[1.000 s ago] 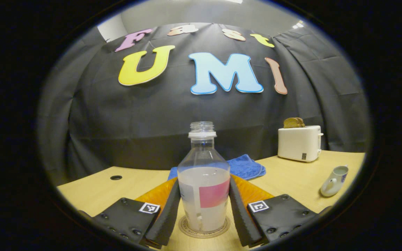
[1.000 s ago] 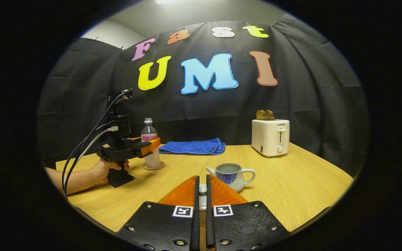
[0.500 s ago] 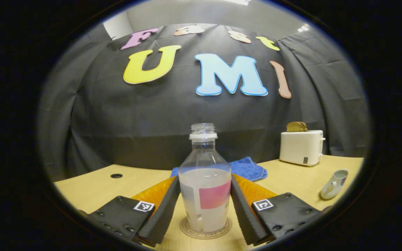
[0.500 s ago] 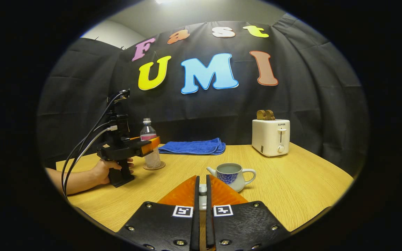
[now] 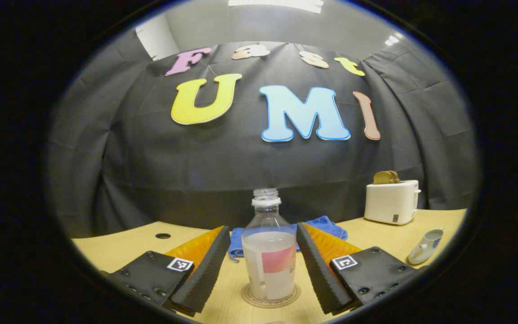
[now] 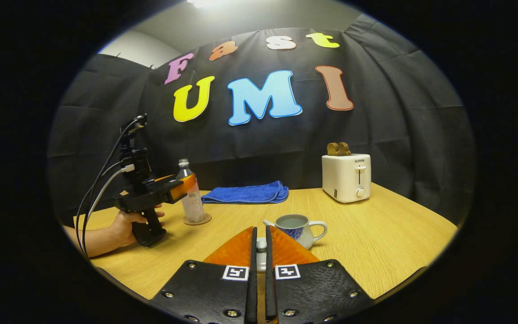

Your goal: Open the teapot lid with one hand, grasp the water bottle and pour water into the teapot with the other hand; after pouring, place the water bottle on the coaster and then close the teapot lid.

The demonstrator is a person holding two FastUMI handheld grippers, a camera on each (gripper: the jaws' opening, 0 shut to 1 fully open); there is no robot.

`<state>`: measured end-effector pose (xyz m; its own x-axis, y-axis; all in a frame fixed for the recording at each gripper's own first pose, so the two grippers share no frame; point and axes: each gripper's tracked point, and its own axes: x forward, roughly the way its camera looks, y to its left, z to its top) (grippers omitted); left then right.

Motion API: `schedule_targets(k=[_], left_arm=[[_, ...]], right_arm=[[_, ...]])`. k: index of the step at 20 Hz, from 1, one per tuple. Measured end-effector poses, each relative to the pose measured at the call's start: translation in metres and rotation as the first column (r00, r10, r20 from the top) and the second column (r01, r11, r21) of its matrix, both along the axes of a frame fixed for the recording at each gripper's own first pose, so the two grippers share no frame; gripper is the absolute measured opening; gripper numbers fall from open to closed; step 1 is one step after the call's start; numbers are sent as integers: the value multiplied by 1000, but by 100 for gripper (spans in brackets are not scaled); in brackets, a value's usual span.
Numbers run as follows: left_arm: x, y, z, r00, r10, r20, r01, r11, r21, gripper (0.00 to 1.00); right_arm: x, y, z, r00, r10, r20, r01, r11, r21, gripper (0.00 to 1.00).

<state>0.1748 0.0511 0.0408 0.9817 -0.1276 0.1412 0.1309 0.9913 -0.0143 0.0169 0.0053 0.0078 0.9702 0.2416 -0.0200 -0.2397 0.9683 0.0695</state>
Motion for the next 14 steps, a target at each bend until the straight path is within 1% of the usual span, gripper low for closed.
schedule_targets(k=[2, 4, 7, 9, 11, 14], left_arm=[[-14, 3, 13, 999, 3, 35, -3, 1000, -11, 100], [-21, -2, 28, 996, -15, 86, 16, 1000, -11, 100], [-25, -5, 29, 997, -24, 79, 26, 999, -19, 100], [-34, 2, 35, 997, -13, 74, 15, 1000, -28, 100], [-53, 9, 42, 998, -13, 61, 16, 998, -53, 100], [-102, 15, 48, 998, -25, 65, 32, 993, -110, 100]], right_arm=[[12, -9, 8, 1000, -24, 16, 24, 1000, 8, 7], [28, -14, 8, 999, -39, 4, 38, 999, 4, 7], [42, -16, 13, 999, -50, 16, 50, 999, 3, 7], [63, -23, 12, 996, -89, 22, 89, 996, -22, 7], [78, -23, 12, 996, -94, 9, 94, 995, -21, 7], [94, -21, 14, 994, -105, 12, 105, 994, -10, 7]])
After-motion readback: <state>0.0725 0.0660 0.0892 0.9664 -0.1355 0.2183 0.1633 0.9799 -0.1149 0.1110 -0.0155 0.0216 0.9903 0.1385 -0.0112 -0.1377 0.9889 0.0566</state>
